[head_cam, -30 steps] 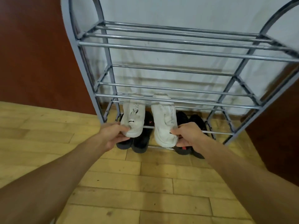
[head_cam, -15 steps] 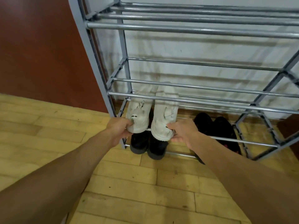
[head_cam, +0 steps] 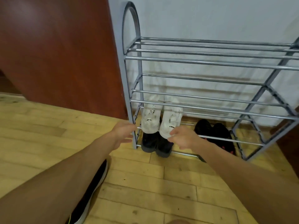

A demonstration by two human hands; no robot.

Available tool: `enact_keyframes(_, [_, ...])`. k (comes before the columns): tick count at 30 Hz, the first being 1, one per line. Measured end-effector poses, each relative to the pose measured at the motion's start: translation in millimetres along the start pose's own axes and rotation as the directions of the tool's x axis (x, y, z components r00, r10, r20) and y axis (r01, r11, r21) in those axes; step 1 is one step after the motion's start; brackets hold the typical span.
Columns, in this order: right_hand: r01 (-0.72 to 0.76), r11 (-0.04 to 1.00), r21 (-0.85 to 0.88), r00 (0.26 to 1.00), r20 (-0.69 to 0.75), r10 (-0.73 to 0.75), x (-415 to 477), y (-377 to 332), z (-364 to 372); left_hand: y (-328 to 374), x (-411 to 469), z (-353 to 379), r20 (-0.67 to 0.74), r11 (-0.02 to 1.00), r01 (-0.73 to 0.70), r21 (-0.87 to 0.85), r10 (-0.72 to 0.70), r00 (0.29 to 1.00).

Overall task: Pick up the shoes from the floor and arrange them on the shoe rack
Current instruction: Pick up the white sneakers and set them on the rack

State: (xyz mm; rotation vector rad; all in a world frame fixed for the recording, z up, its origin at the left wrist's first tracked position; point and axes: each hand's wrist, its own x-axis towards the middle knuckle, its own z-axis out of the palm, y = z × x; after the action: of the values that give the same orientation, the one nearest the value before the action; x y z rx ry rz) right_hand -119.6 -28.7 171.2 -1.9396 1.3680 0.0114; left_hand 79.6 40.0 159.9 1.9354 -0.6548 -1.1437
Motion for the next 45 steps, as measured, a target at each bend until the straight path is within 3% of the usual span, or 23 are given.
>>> enact_keyframes(6, [0.162,0.977,-0.136,0.986,0.055,-0.156,-65.6,-62.6,9.1,7.4,-72.9,-65.8,0.096,0.983,-0.107,0.151,0.093,0.991])
enact_keyframes(11, [0.286,0.936,-0.205,0.949,0.194,-0.247,-105.5,-113.8,50.2,-23.7,-120.4,-126.3,0.073,0.97,-0.094,0.225,0.08,0.994])
enact_keyframes(17, [0.342,0.903,-0.259,0.892,0.392,-0.225,-143.0,-150.7,130.9,-103.3,-161.0,-183.6,-0.005,0.963,0.063,0.26,-0.064,0.998])
enact_keyframes(27, [0.36,0.897,-0.258,0.84,0.507,-0.192,-155.8,-177.0,261.9,-263.8,-171.8,-229.2,-0.27,0.94,0.337,0.045,-0.314,0.91])
enact_keyframes(31, [0.301,0.922,-0.244,0.854,0.498,-0.147,-135.1,-155.7,278.9,-314.8,-151.5,-231.1,-0.36,0.891,0.455,-0.008,-0.427,0.83])
enact_keyframes(34, [0.283,0.929,-0.238,0.856,0.499,-0.132,-113.5,-139.7,283.9,-343.5,-128.7,-220.5,-0.453,0.849,0.512,-0.135,-0.512,0.73])
enact_keyframes(40, [0.178,0.972,-0.152,0.853,0.516,-0.076,-76.8,-98.1,295.9,-371.3,-95.3,-208.7,-0.483,0.829,0.507,-0.237,-0.553,0.679])
enact_keyframes(45, [0.008,1.0,-0.016,0.85,0.527,0.001,-68.8,-72.4,297.1,-368.5,-79.2,-207.4,-0.478,0.758,0.61,-0.231,-0.634,0.607])
